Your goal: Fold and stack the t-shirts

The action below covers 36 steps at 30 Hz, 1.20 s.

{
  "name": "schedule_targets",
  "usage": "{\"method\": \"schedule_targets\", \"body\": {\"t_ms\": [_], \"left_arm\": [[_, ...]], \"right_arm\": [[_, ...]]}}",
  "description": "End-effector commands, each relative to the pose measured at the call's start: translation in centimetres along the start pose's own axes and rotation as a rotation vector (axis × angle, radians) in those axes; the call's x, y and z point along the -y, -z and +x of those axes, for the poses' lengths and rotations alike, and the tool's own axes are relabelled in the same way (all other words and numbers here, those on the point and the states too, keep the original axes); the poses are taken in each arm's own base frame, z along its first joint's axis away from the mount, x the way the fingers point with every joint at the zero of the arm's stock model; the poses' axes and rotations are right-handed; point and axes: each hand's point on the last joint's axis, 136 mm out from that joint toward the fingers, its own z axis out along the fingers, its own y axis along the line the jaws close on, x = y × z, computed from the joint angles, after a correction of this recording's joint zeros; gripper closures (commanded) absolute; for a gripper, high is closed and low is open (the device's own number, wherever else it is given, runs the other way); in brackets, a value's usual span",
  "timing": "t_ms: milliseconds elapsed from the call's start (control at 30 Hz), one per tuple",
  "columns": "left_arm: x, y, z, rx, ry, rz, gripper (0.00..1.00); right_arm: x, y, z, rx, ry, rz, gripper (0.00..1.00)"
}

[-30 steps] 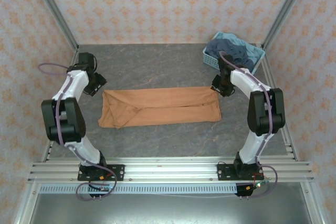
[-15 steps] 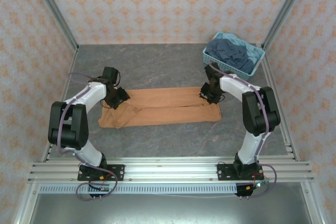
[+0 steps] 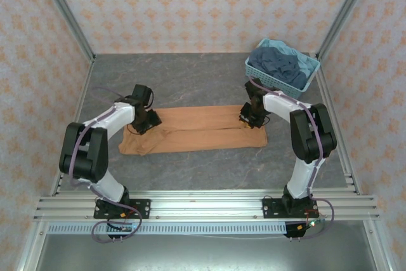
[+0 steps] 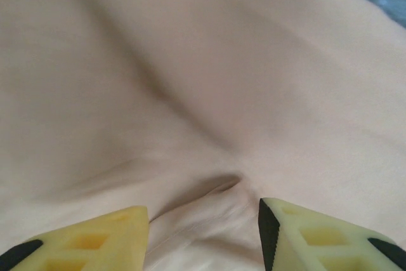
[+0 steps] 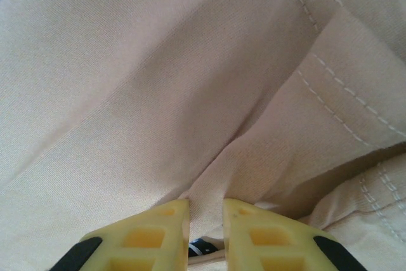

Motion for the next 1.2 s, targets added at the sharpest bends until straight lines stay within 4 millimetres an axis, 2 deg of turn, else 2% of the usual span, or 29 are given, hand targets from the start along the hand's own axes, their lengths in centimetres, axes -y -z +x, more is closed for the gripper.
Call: {"method": "schedule_targets", "body": {"t_ms": [0, 67, 133, 367, 600, 700, 867, 1000, 1167], "left_arm": [[-6.4, 4.3, 1.2, 0.049, 0.112, -0.25, 0.44], [-7.5, 5.1, 2.5, 0.047, 0.172, -0.236, 0.43], [-7.8, 5.0, 3.5, 0.04, 0.233, -0.188, 0.43], [-7.6, 2.3, 5.7, -0.058, 0.266, -0.124, 0.49], [-7.8, 0.7, 6.5, -0.086, 0.292, -0.123, 0.6], [-7.6, 0.4, 6.3, -0.083, 0.293, -0.117, 0.69], [-7.7, 0.6, 5.2, -0.045, 0.27, -0.142, 0.92], [-8.1, 1.9, 3.8, -0.001, 0.208, -0.191, 0.98], [-8.4, 3.3, 2.2, 0.031, 0.14, -0.252, 1.0]], "right_arm": [[0.4, 0.5, -0.1, 0.019, 0.01, 0.01, 0.79], [0.3, 0.5, -0.1, 0.019, 0.014, 0.01, 0.79], [0.2, 0.5, -0.2, 0.018, 0.015, 0.005, 0.79], [0.0, 0.2, -0.1, 0.005, 0.026, 0.005, 0.79], [-0.1, 0.3, -0.2, 0.005, 0.026, 0.001, 0.79], [0.0, 0.2, -0.1, 0.004, 0.026, 0.003, 0.79], [0.1, 0.1, 0.0, 0.001, 0.025, 0.009, 0.79], [0.5, -0.1, 0.1, -0.002, 0.026, 0.023, 0.79], [0.6, -0.2, 0.1, -0.002, 0.022, 0.025, 0.79]]}}
